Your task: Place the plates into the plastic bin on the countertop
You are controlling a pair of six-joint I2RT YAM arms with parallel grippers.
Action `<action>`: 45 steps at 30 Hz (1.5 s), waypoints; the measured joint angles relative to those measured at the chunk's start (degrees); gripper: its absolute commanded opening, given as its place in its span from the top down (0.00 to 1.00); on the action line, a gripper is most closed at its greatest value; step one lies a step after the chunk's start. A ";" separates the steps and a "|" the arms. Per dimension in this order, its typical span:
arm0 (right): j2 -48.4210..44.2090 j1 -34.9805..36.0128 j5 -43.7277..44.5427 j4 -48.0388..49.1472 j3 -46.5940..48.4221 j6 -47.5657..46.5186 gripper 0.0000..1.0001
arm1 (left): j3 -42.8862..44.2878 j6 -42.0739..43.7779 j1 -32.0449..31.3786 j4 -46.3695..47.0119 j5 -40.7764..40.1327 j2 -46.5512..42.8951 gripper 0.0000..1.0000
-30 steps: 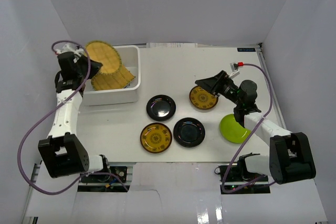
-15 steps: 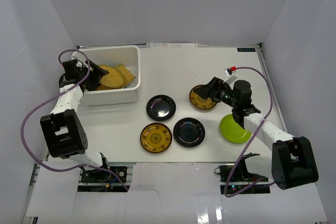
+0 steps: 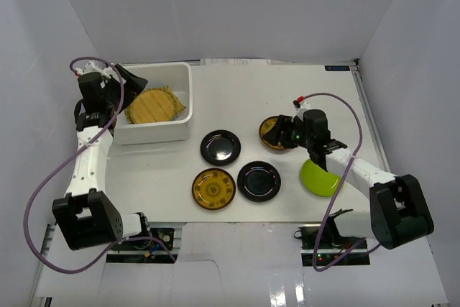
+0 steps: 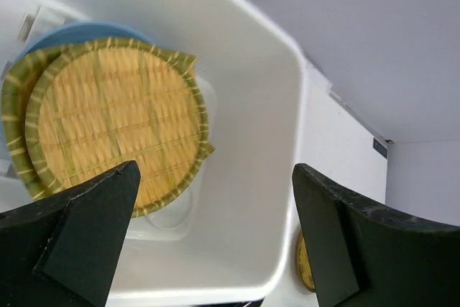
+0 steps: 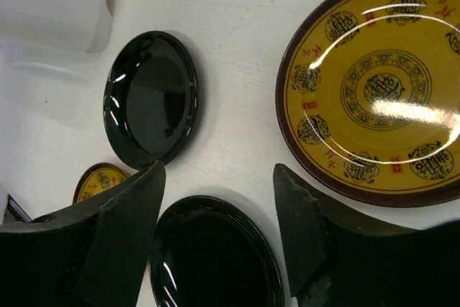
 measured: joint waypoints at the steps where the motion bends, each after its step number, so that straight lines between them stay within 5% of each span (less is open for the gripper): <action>1: 0.00 0.33 0.44 -0.70 -0.02 -0.52 0.36 | 0.22 0.22 -0.79 0.07 -0.52 -1.73 0.02; 3: -0.02 0.55 1.11 -1.95 -0.20 -1.46 0.44 | 0.63 0.85 -2.62 0.48 -1.57 -5.22 0.02; 7: -0.31 0.55 1.18 -4.28 -1.11 -3.37 0.43 | 0.81 2.32 -6.16 0.22 -2.75 -10.56 0.02; 10: -1.16 0.57 0.74 -5.79 -3.50 -4.61 0.39 | 0.81 3.04 -9.62 -0.87 -2.01 -13.16 0.19; 11: -1.36 0.59 0.61 -6.29 -4.35 -5.01 0.39 | 0.81 3.28 -11.17 -1.36 -1.33 -13.79 0.31; 15: -1.79 0.90 -1.22 -8.52 -7.87 -5.79 0.38 | 0.57 4.72 -20.74 -5.14 2.95 -16.15 0.37; 22: -2.56 2.05 -2.34 -9.70 -11.41 -6.73 0.39 | -1.79 7.69 -32.57 -20.63 8.02 -17.20 0.36; 30: -3.43 2.05 -3.98 -6.64 -13.79 -6.45 0.51 | -12.83 6.71 -36.13 -36.94 6.27 -18.88 0.34; 34: -3.37 2.05 -4.26 -5.90 -14.56 -6.16 0.57 | -18.69 4.46 -37.11 -39.50 5.05 -19.32 0.33; 41: -3.41 2.05 -5.25 -4.15 -16.57 -5.16 0.91 | -27.96 -1.07 -40.92 -37.18 2.67 -18.27 0.32; 45: -5.25 2.05 -5.79 -4.39 -17.29 -4.04 0.92 | -29.83 -3.89 -42.21 -32.54 0.02 -16.00 0.30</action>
